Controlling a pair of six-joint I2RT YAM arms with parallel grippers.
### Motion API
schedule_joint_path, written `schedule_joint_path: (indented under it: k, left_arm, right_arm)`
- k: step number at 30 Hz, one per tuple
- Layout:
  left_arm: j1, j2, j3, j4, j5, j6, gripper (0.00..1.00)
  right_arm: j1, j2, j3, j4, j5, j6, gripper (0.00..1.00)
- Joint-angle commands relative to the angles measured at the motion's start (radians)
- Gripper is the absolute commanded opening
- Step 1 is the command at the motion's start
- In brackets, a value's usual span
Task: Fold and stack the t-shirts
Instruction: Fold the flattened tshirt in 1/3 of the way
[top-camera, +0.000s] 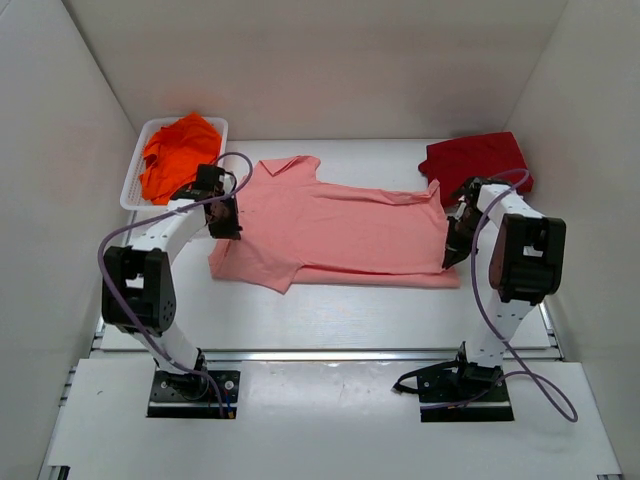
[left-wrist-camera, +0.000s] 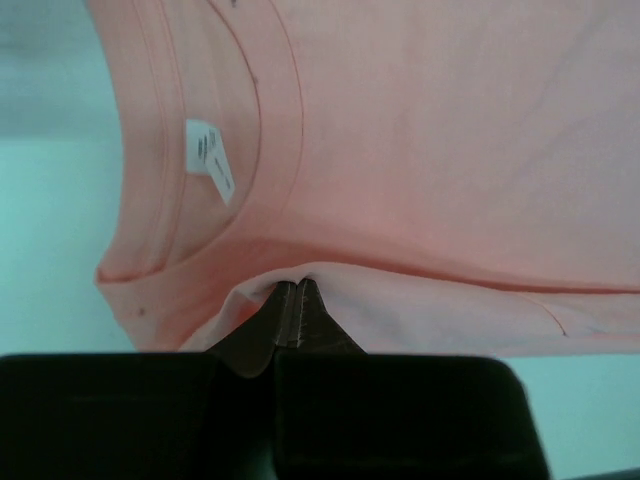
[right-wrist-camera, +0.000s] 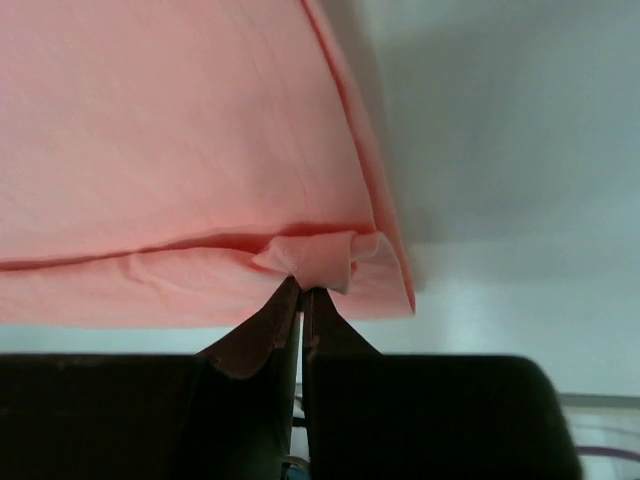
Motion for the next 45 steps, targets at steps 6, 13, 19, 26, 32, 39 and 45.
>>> schedule_joint_path:
  k: [6,13,19,26,32,39,45]
  left_arm:
    - [0.029,0.1,0.139,0.105,-0.009,-0.031,0.39]
    - [0.028,0.048,0.085,0.121,-0.001,-0.046,0.51]
    - [0.011,-0.058,-0.022,0.104,-0.007,-0.026,0.42]
    - [-0.056,-0.087,-0.202,0.134,-0.012,-0.057,0.14]
    - [-0.069,0.008,-0.214,0.209,-0.032,-0.097,0.09]
    - [-0.084,0.017,-0.318,0.176,0.007,-0.075,0.05]
    - [-0.122,-0.096,-0.442,0.133,0.033,-0.067,0.02]
  right_arm:
    - [-0.013,0.025,0.117,0.086,0.002,0.054,0.53]
    - [-0.007,-0.125,0.029,0.186,0.036,0.054,0.99]
    - [0.036,-0.213,-0.08,0.219,0.072,0.031,0.99]
    - [0.114,-0.224,-0.205,0.319,-0.054,0.074,0.0]
    - [0.168,-0.127,-0.244,0.423,-0.086,0.099,0.0]
    - [0.165,-0.115,-0.31,0.342,-0.047,0.102,0.0]
    - [0.156,-0.173,-0.374,0.275,-0.042,0.097,0.0]
